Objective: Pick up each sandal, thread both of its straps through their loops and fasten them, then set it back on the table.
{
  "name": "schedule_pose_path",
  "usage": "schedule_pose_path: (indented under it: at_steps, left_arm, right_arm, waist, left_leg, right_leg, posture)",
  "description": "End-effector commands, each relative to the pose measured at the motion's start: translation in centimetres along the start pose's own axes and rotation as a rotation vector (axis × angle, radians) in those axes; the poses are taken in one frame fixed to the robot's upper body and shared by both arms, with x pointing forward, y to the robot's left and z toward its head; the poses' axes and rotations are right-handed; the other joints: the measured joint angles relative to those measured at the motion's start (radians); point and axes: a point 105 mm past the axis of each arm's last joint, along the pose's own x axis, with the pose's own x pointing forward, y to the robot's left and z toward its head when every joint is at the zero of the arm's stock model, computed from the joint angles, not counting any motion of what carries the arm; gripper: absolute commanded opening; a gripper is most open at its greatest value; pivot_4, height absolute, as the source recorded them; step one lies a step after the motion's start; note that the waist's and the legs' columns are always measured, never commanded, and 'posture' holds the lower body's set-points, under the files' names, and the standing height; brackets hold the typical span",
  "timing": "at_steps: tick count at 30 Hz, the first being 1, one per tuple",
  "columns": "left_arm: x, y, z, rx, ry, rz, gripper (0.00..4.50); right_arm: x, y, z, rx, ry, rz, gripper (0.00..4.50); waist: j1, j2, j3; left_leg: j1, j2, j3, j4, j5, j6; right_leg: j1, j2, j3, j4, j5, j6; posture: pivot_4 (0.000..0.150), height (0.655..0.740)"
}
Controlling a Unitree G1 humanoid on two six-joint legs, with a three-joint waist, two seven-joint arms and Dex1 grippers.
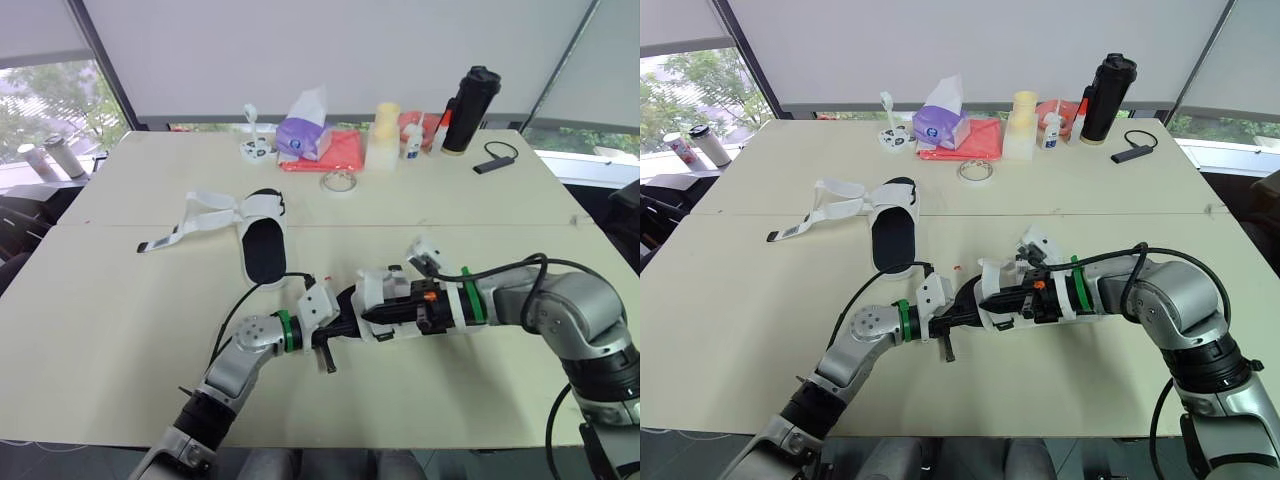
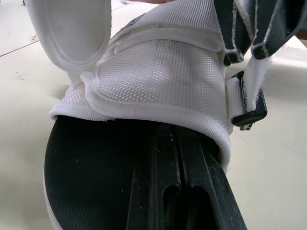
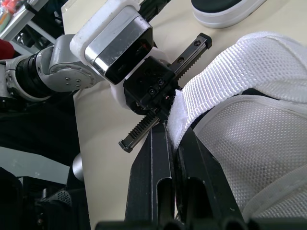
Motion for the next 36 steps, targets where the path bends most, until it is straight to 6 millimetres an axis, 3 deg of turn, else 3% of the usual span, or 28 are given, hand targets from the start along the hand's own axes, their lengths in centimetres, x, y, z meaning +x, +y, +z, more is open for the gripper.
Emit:
schedule_pose_path:
  at_steps: [1, 20, 23, 28, 36]
  left_arm:
    - [-0.5, -0.8, -3.6, -0.068, 0.134, 0.0, 0.0]
    - [-0.4, -0.8, -3.5, -0.073, 0.129, 0.002, 0.0]
    - [-0.4, -0.8, -3.6, -0.071, 0.13, 0.002, 0.0]
    - [-0.4, -0.8, -3.6, -0.07, 0.131, 0.002, 0.0]
    - [-0.4, -0.8, -3.6, -0.074, 0.131, 0.003, 0.0]
  right_arm:
    - [0.2, -0.1, 0.0, -0.061, 0.013, -0.034, 0.08]
    - [-0.3, -0.5, -1.7, -0.123, 0.062, -0.076, 0.08]
    - [-0.6, -0.2, -1.6, -0.126, 0.065, -0.07, 0.97]
    - [-1.7, 0.2, -1.1, -0.133, 0.071, -0.08, 3.3]
    - [-4.6, 2.5, -0.7, -0.127, 0.082, -0.081, 3.3]
  waist:
    - [0.0, 0.0, 0.0]
    - [0.001, 0.0, 0.0]
    - [0.001, 0.0, 0.0]
    - [0.0, 0.0, 0.0]
    - [0.001, 0.0, 0.0]
  left_leg:
    - [0.0, 0.0, 0.0, 0.0, 0.0, 0.0]
    - [0.0, 0.0, 0.0, 0.0, 0.0, 0.0]
    - [0.0, 0.0, 0.0, 0.0, 0.0, 0.0]
    - [0.0, 0.0, 0.0, 0.001, 0.0, 0.0]
    - [0.0, 0.001, 0.0, 0.002, -0.001, -0.001]
  right_leg:
    - [0.0, 0.0, 0.0, 0.0, 0.0, 0.0]
    - [0.0, 0.0, 0.0, 0.0, 0.0, 0.0]
    - [0.0, 0.0, 0.0, 0.0, 0.0, 0.0]
    - [0.001, 0.0, 0.0, 0.0, 0.0, 0.0]
    - [0.001, 0.0, 0.0, 0.0, 0.0, 0.0]
  posture:
    - [0.15, 0.74]
    - [0.15, 0.74]
    - [0.15, 0.74]
    - [0.15, 0.74]
    - [0.15, 0.74]
